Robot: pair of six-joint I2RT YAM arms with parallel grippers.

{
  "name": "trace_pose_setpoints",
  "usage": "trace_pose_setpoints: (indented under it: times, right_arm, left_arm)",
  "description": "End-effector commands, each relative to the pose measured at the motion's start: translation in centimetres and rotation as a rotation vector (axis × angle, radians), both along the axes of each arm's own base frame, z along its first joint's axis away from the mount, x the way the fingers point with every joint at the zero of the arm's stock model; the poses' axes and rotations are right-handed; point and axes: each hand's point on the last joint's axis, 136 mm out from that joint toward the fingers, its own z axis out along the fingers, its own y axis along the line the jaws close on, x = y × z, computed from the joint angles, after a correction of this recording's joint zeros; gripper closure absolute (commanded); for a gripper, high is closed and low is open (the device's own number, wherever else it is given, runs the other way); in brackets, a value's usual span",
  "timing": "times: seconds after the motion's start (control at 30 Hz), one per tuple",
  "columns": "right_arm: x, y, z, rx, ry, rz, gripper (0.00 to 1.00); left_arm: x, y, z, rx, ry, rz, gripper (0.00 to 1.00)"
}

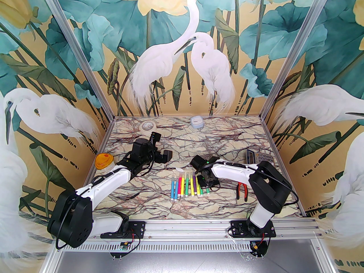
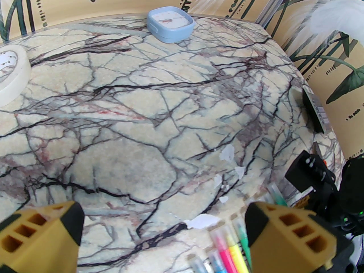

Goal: Open the pen caps

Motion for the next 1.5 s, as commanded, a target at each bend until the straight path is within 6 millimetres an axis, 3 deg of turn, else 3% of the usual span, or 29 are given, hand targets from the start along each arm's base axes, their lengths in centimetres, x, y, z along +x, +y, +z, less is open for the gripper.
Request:
trace_pose_setpoints:
  times: [0.0,0.33,0.73,1.13,1.47]
  right_arm:
    - [2.1,1.1,2.6,0.062,-0.105,0.034,0.9]
    - [4.6,3.0,8.0,0.239,-0.266,0.116,0.91]
    - [4.4,6.6,13.4,0.533,-0.417,0.267,0.91]
    - [4.3,8.5,15.7,0.664,-0.478,0.348,0.91]
    - [4.0,9.9,16.9,0.731,-0.488,0.415,0.91]
  left_arm:
    - [0.2,-1.2,1.3,-0.053,-0.012,-0.036,0.01]
    - [-0.2,-3.3,2.8,-0.146,0.03,-0.129,0.02]
    - [-3.3,-7.5,5.2,-0.363,0.126,-0.395,0.05]
    - [-5.1,-9.5,7.7,-0.534,0.156,-0.581,0.11]
    - [-4.4,-9.9,7.9,-0.563,0.173,-0.579,0.24]
